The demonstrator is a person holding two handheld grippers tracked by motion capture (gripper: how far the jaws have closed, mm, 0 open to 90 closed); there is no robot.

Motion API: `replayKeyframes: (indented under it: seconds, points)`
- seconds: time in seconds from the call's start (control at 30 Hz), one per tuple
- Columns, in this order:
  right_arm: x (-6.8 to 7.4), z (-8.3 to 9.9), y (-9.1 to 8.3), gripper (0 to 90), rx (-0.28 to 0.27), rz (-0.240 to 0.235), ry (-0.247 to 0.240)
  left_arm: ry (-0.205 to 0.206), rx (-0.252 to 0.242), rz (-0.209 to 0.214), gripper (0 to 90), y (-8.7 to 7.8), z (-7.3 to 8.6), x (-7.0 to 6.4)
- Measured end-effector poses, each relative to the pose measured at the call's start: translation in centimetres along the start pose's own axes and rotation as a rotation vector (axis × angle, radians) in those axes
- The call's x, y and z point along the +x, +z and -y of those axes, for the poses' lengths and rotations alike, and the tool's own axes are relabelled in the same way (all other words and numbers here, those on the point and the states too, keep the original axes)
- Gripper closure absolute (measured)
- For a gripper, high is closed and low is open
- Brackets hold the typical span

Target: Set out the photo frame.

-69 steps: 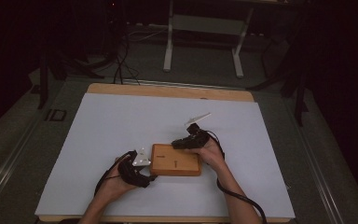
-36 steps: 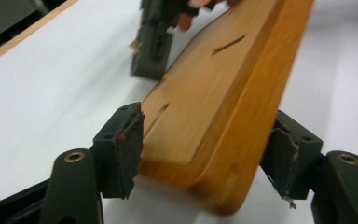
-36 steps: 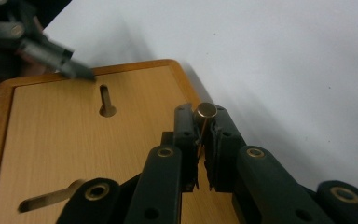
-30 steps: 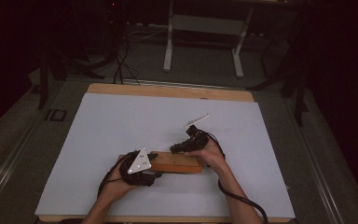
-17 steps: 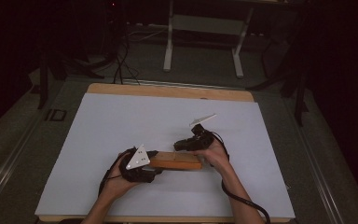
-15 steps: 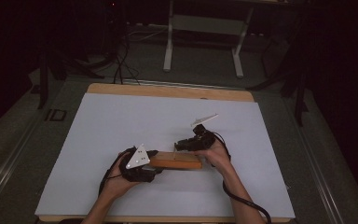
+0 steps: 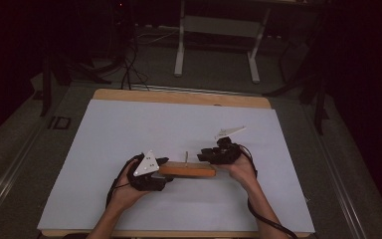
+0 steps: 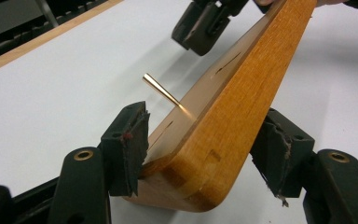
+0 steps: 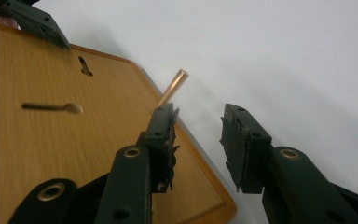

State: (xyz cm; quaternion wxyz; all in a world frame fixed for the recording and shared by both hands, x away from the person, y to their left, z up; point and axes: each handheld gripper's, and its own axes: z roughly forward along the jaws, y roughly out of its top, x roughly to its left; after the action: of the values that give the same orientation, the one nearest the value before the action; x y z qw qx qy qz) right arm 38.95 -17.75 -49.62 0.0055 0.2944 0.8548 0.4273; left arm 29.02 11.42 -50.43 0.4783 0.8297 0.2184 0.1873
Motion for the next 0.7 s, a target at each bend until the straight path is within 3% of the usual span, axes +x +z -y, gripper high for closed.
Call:
replayKeyframes:
  seconds: [0.23,0.7]
  points:
    - [0.1,0.9,-1.3,63.1,-0.012,0.038,-0.028,-0.022,-0.014,-0.003,41.1,0.2,-0.2,0.5]
    - [0.2,2.3,-3.4,63.0,-0.065,0.079,-0.028,-0.041,-0.020,-0.009,43.6,0.3,-0.2,1.1]
